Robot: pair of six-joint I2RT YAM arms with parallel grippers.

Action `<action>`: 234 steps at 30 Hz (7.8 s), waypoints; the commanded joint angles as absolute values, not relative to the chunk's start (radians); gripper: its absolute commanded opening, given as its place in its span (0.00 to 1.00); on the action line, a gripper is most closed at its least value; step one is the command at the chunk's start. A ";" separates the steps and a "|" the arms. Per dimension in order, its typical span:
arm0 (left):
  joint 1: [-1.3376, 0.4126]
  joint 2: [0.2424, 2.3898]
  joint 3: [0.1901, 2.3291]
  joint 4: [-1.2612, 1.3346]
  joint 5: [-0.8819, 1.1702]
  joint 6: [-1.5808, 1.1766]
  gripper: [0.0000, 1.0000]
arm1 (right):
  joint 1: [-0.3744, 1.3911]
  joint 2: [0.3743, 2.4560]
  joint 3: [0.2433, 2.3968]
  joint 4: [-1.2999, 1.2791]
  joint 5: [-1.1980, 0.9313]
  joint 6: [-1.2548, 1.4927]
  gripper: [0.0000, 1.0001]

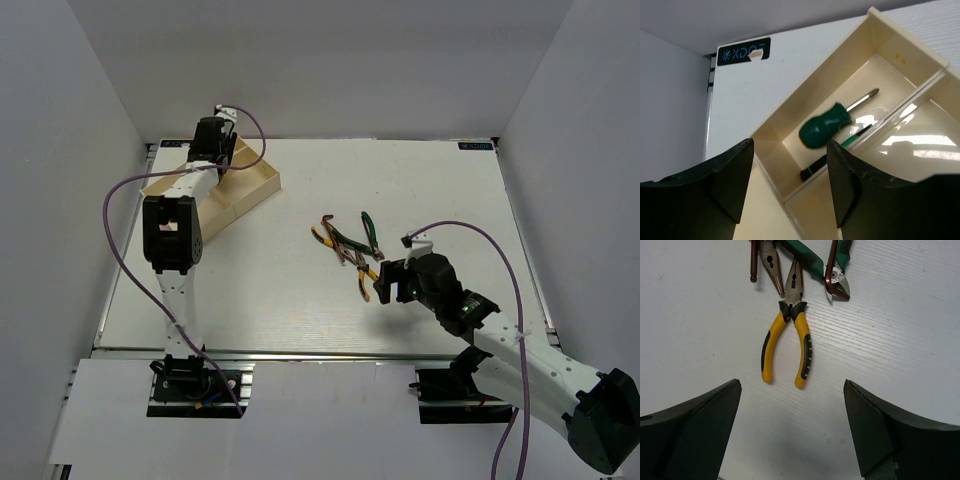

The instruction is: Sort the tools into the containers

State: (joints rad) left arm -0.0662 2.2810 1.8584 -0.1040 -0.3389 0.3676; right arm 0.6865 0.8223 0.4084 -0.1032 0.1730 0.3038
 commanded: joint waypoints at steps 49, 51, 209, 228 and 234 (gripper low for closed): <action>-0.081 1.094 0.801 -0.371 0.152 -0.448 0.94 | 0.704 1.816 1.135 -0.090 0.081 0.293 0.46; -0.081 1.098 0.802 -0.368 0.161 -0.448 0.94 | 0.701 1.831 1.140 -0.097 0.081 0.295 0.42; -0.195 2.189 1.910 -0.426 -0.446 -0.003 0.25 | 0.796 0.818 0.495 -0.120 0.311 0.278 0.89; -0.204 1.968 1.804 -0.449 -0.318 -0.138 0.83 | 0.793 0.844 0.531 -0.147 0.376 0.311 0.89; -0.204 1.711 1.553 -0.445 -0.201 -0.213 0.96 | 0.785 0.884 0.564 -0.152 0.405 0.322 0.84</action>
State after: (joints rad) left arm -0.2001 1.8828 1.6405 -0.4538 -0.2760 -0.1532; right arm 0.7921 0.8730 0.5037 -0.1635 0.3599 0.3073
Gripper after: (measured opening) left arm 0.949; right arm 0.849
